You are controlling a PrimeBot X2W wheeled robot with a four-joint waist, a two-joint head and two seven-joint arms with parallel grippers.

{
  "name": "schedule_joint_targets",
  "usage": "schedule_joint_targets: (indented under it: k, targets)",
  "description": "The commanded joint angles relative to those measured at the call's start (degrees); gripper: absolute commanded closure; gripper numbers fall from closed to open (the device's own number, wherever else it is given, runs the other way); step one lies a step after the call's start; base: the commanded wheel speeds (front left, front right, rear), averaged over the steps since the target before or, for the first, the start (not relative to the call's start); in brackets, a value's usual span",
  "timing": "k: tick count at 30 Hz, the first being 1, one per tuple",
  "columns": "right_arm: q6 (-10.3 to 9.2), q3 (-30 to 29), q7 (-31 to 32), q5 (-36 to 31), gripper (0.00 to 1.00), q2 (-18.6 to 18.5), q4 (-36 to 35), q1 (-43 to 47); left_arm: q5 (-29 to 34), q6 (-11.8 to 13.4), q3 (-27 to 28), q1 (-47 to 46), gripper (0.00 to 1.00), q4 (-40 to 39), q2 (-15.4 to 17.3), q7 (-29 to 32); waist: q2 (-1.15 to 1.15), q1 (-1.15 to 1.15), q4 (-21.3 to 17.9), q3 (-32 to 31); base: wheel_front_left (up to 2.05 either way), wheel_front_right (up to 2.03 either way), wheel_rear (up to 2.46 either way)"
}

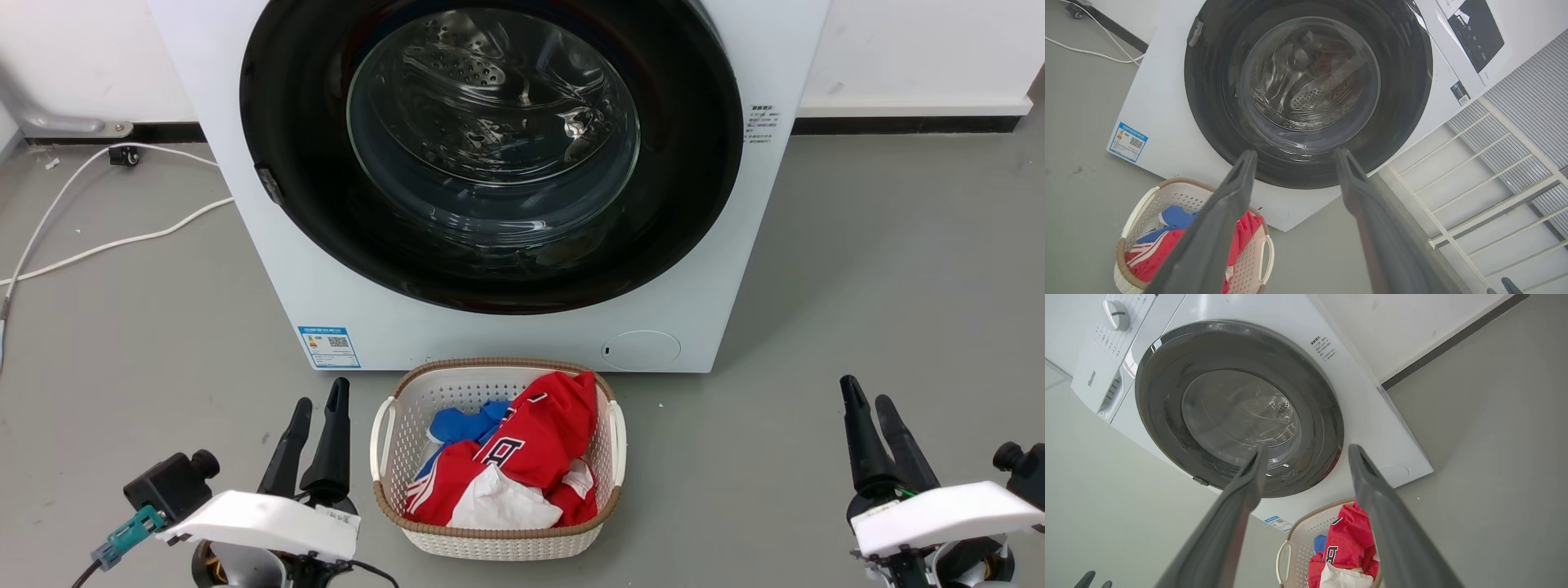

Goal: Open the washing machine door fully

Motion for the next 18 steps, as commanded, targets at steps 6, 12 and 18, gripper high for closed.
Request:
schedule_joint_targets:
  k: [6, 12, 18]
  targets:
    - [0.08, 0.36, -0.54, -6.33, 0.0, -0.48, -1.95, -0.18, 6.85, 0.34, -0.97, -0.47, 0.0, -1.09, 1.15, -1.53, 0.0, 0.0, 0.02, -0.04, 0.0, 0.0, 0.0]
    - [0.08, 0.53, -0.42, -11.22, 0.0, -0.57, -2.73, 0.04, 11.92, 0.98, -1.71, -0.37, 0.0, -0.98, 1.78, -2.56, 0.0, 0.0, 0.08, -0.18, 0.0, 0.0, 0.0]
    - [0.1, 0.63, -0.06, -16.56, 0.0, -0.53, -3.77, 0.41, 18.24, 1.63, -3.27, -0.52, 0.0, -1.2, 2.77, -3.8, 0.0, 0.0, 0.2, -0.29, 0.0, 0.0, 0.0]
